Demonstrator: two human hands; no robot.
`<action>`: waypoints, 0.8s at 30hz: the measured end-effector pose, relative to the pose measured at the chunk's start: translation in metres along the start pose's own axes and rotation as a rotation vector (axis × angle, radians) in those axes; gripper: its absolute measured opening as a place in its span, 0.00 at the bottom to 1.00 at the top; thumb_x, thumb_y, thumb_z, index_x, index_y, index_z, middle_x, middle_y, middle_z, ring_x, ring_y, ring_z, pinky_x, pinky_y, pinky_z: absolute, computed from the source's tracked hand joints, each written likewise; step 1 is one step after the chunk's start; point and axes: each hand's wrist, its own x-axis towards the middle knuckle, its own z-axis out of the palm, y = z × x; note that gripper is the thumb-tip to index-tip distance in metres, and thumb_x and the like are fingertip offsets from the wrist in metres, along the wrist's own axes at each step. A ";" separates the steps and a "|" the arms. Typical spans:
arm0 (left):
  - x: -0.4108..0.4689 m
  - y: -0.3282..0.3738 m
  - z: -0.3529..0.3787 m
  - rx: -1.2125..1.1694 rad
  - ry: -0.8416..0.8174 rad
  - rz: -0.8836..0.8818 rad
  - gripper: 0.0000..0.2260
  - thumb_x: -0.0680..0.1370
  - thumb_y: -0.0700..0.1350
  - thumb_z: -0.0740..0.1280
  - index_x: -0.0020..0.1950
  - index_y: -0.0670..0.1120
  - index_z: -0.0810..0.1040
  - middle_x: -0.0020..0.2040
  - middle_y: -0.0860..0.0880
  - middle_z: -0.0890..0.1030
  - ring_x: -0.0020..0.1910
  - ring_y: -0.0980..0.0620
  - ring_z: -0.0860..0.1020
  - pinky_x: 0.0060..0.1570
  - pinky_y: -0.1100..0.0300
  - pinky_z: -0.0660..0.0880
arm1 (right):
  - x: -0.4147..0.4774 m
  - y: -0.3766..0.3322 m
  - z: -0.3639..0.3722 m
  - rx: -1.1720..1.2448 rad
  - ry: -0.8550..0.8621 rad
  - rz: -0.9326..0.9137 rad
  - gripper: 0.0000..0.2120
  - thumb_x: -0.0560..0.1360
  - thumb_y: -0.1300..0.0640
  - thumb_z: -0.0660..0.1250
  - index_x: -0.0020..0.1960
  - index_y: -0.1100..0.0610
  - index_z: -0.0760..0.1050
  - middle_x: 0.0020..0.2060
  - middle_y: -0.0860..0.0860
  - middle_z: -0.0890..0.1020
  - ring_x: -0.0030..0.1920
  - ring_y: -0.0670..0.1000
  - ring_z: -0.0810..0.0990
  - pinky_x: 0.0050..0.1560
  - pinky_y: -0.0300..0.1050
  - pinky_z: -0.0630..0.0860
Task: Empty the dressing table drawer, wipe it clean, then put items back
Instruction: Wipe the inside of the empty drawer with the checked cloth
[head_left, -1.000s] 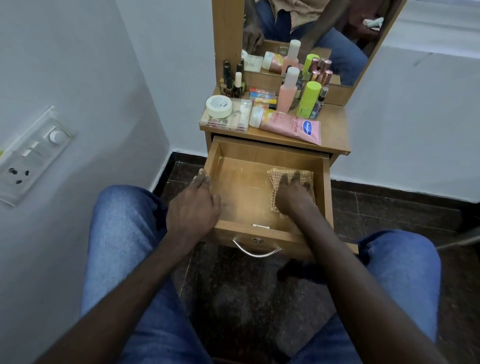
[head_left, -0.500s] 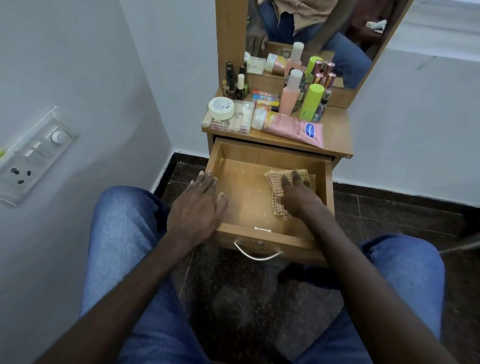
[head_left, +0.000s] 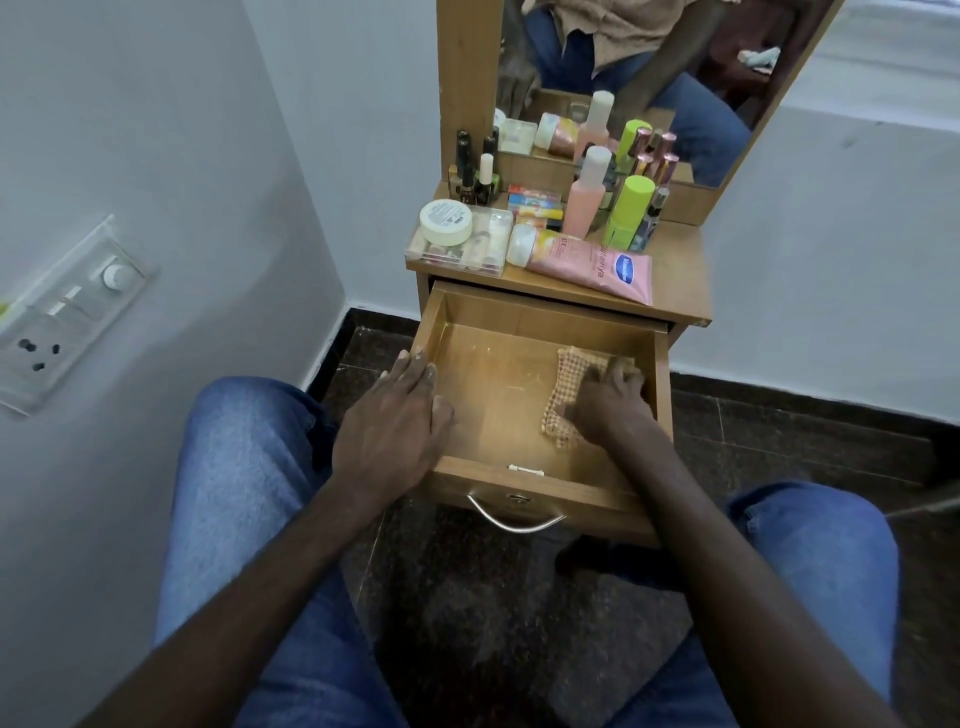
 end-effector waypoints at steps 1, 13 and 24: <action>0.000 0.000 0.001 0.000 0.004 0.002 0.33 0.82 0.56 0.42 0.78 0.40 0.68 0.81 0.43 0.64 0.81 0.49 0.61 0.78 0.52 0.63 | -0.008 -0.004 0.005 -0.040 -0.026 0.004 0.31 0.84 0.50 0.64 0.81 0.61 0.59 0.83 0.63 0.47 0.81 0.72 0.49 0.74 0.67 0.67; 0.004 -0.003 0.001 -0.027 0.004 -0.001 0.35 0.81 0.57 0.40 0.79 0.42 0.68 0.82 0.46 0.62 0.82 0.52 0.59 0.75 0.48 0.69 | -0.005 -0.005 0.000 0.082 0.041 -0.076 0.37 0.80 0.41 0.68 0.82 0.54 0.58 0.82 0.61 0.47 0.81 0.69 0.51 0.74 0.69 0.65; 0.001 -0.002 0.003 -0.028 -0.013 -0.006 0.35 0.81 0.58 0.40 0.78 0.42 0.70 0.81 0.45 0.64 0.81 0.51 0.61 0.71 0.47 0.73 | -0.006 -0.007 0.001 0.037 0.079 -0.151 0.39 0.80 0.40 0.67 0.83 0.53 0.56 0.83 0.60 0.48 0.81 0.69 0.51 0.76 0.69 0.63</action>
